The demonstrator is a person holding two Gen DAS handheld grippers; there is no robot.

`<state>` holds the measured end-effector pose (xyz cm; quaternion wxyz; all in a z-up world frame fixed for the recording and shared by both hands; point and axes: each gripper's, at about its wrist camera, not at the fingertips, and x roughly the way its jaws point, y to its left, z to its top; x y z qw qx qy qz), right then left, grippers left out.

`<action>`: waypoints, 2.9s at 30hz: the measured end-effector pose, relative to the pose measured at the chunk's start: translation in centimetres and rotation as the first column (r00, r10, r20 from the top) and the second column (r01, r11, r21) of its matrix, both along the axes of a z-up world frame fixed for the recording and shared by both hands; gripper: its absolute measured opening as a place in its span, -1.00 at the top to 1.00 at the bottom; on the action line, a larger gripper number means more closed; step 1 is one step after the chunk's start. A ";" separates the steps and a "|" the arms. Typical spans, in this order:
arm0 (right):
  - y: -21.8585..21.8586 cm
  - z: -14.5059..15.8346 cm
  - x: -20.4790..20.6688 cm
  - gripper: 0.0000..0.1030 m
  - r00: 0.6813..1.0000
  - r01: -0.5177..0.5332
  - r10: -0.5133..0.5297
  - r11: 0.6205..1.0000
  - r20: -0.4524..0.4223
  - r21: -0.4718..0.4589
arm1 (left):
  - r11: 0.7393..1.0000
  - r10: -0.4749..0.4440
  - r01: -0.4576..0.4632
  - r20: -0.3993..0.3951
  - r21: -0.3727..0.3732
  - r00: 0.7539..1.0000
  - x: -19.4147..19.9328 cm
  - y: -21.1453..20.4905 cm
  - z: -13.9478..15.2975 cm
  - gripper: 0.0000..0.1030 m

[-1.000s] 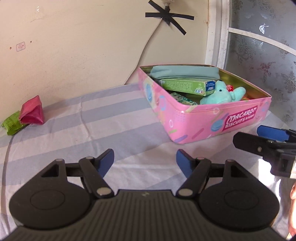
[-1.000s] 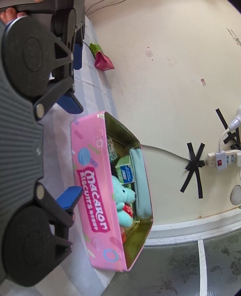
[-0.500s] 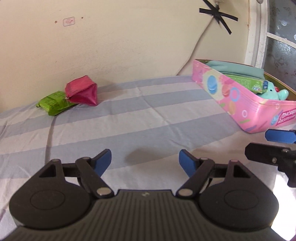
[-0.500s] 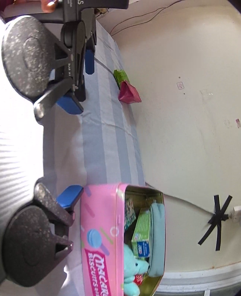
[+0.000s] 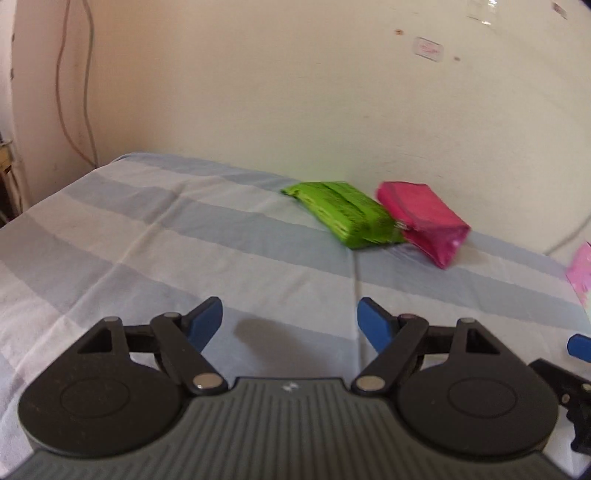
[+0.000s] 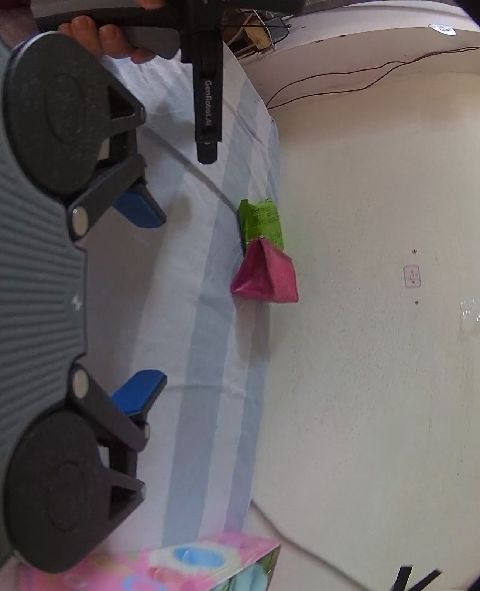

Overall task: Organize objects
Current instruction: 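Grasp the pink pouch with the right gripper, then set the pink pouch down on the sheet and open the right gripper, then grasp the pink pouch with the left gripper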

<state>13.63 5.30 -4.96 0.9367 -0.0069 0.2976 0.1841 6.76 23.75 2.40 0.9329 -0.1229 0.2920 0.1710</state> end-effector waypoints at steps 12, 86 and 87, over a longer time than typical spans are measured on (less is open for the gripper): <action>7.3 -1.5 17.0 -0.99 0.997 -0.001 0.009 0.994 -0.076 0.107 | 0.998 0.055 -0.055 -0.014 -0.016 0.998 1.0 0.8 -0.7 -0.68; -16.2 2.5 -12.1 -0.52 0.971 0.062 -0.051 0.997 0.232 -0.040 | 0.494 -0.851 0.868 0.226 0.040 0.474 -3.5 -26.2 7.3 -0.59; -16.8 3.0 -11.7 -0.52 0.966 0.081 -0.066 0.995 0.251 -0.050 | 0.492 -0.851 0.869 0.236 0.049 0.469 -2.9 -27.2 7.6 -0.59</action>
